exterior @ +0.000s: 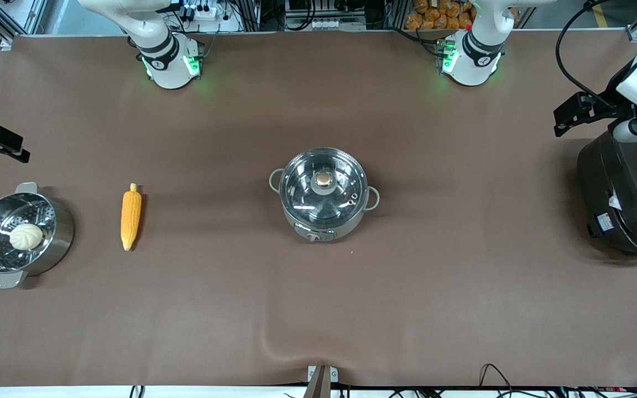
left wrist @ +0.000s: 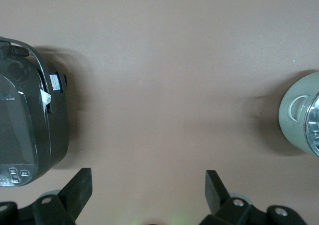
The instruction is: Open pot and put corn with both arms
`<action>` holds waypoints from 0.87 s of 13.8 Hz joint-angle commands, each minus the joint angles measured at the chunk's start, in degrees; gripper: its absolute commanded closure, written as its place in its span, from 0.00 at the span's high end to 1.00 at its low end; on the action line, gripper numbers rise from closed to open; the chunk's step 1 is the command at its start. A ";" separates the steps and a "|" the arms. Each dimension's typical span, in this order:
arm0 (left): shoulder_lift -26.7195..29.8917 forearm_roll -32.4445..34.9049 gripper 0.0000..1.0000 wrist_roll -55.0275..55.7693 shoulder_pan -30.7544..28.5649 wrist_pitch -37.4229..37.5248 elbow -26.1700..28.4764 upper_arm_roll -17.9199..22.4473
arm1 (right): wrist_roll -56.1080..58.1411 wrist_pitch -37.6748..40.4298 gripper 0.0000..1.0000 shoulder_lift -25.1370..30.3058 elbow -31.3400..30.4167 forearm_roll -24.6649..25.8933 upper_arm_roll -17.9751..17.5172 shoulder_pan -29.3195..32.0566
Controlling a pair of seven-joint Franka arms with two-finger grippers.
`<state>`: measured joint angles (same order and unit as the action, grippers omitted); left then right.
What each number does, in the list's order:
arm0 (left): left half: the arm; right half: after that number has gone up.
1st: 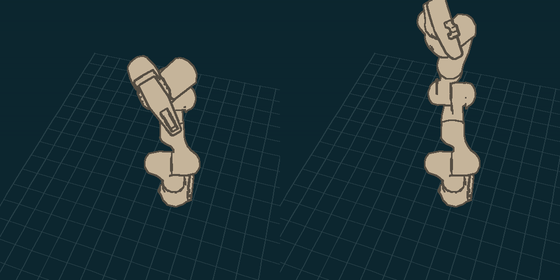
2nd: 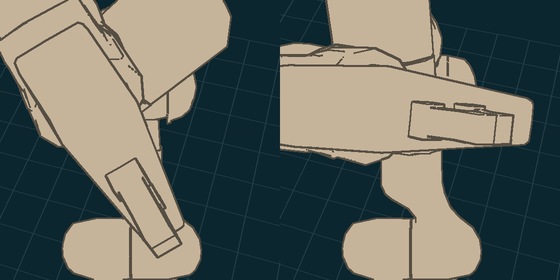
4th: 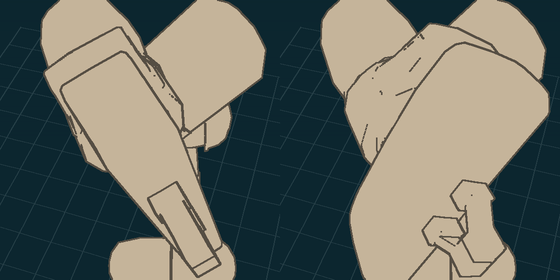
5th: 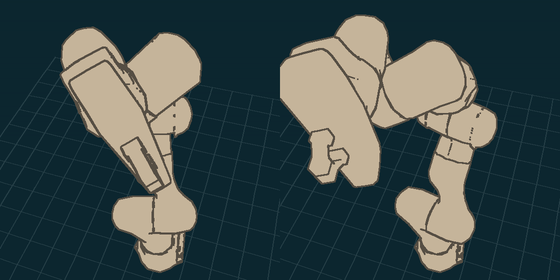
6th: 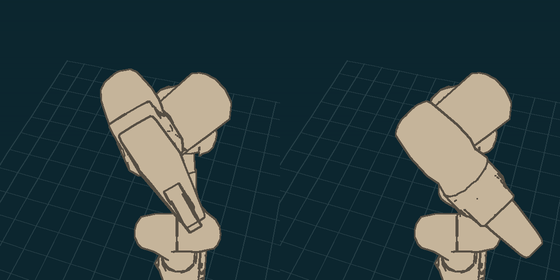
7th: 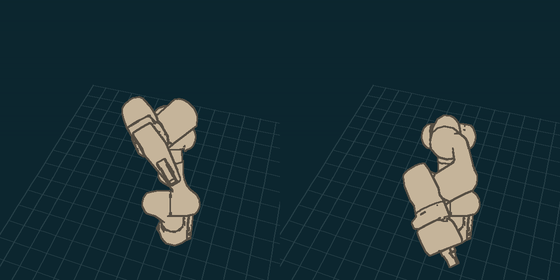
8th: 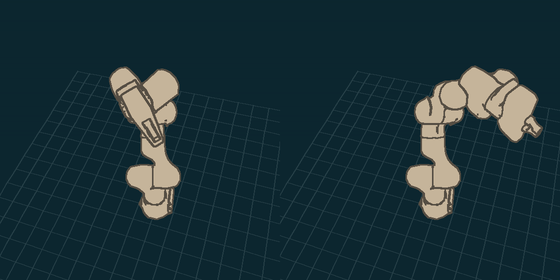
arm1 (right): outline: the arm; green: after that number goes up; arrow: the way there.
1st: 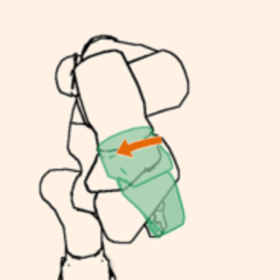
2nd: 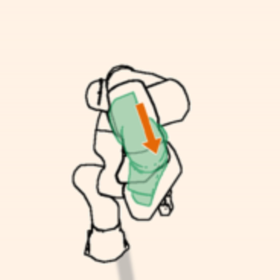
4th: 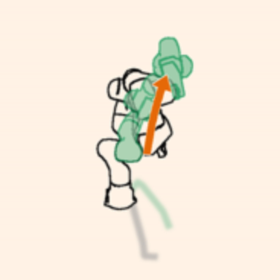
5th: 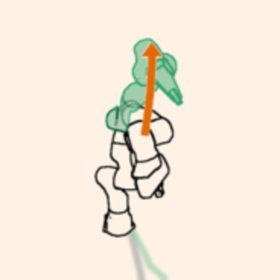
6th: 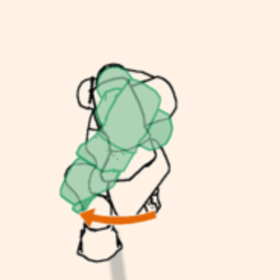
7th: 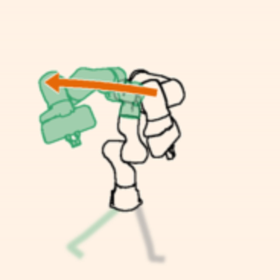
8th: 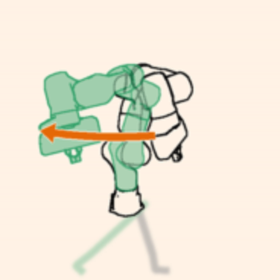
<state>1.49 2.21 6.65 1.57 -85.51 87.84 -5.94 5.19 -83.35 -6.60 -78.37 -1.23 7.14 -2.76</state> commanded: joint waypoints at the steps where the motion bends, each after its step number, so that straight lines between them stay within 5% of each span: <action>1: 1.32 -0.36 1.00 -1.38 0.27 -0.18 0.67 0.49 | -0.44 0.91 1.00 1.06 -0.91 -1.05 -0.02 0.65; 7: -2.88 -2.28 1.00 -0.25 1.75 -0.27 -2.03 -0.82 | -3.08 0.48 1.00 0.63 -0.91 0.00 -0.20 0.04; 12: -12.53 -3.08 1.00 26.88 15.71 -7.81 -5.82 -4.78 | -2.99 -7.15 1.00 1.15 -7.83 0.27 -0.38 -1.37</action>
<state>-6.32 -0.10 25.95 12.77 -91.55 85.85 -10.75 2.78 -86.58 -6.58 -81.68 -1.19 6.81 -3.60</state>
